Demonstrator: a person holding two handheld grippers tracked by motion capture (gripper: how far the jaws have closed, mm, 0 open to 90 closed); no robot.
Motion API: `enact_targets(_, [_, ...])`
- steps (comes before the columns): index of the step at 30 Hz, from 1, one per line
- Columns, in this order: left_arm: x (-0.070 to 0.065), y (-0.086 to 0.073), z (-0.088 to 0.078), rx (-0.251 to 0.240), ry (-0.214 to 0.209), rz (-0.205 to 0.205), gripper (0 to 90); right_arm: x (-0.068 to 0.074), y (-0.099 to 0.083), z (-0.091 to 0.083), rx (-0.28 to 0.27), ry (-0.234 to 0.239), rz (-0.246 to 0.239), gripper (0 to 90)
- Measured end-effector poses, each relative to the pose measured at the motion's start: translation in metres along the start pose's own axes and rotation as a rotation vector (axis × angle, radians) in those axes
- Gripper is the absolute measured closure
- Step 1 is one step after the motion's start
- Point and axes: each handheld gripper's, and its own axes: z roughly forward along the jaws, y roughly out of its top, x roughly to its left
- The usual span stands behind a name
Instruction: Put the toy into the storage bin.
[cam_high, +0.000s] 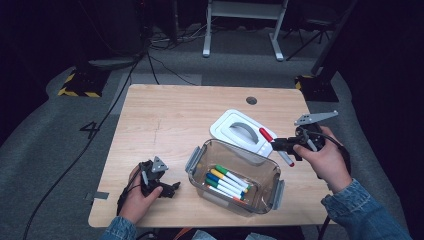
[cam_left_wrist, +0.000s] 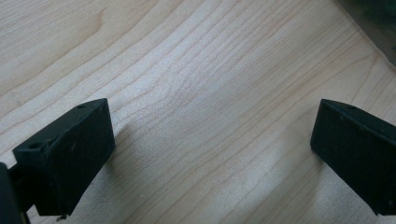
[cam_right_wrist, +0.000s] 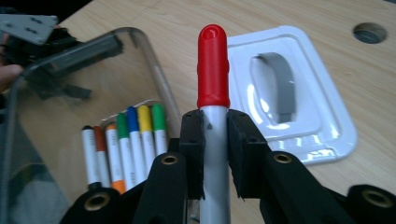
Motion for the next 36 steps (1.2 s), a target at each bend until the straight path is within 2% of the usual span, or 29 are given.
enact_targets(3, [0.0,0.0,0.0,0.0,0.0,0.0,0.2,0.014,0.002,0.002,0.003,0.045,-0.025,77.3])
enact_targets(11, [0.0,0.0,0.0,0.001,0.0,0.0,0.2,0.042,0.005,0.011,0.017,0.118,-0.078,77.2])
enact_targets(18, [0.0,0.0,0.0,0.001,0.0,0.0,0.2,0.066,0.009,0.028,0.061,0.174,-0.135,77.2])
enact_targets(27, [0.0,0.0,0.0,0.003,-0.002,0.0,0.2,0.092,0.011,0.064,0.164,0.223,-0.21,77.3])
enact_targets(36, [0.0,0.0,0.0,0.003,-0.001,0.0,0.2,0.112,0.006,0.101,0.285,0.267,-0.252,77.3])
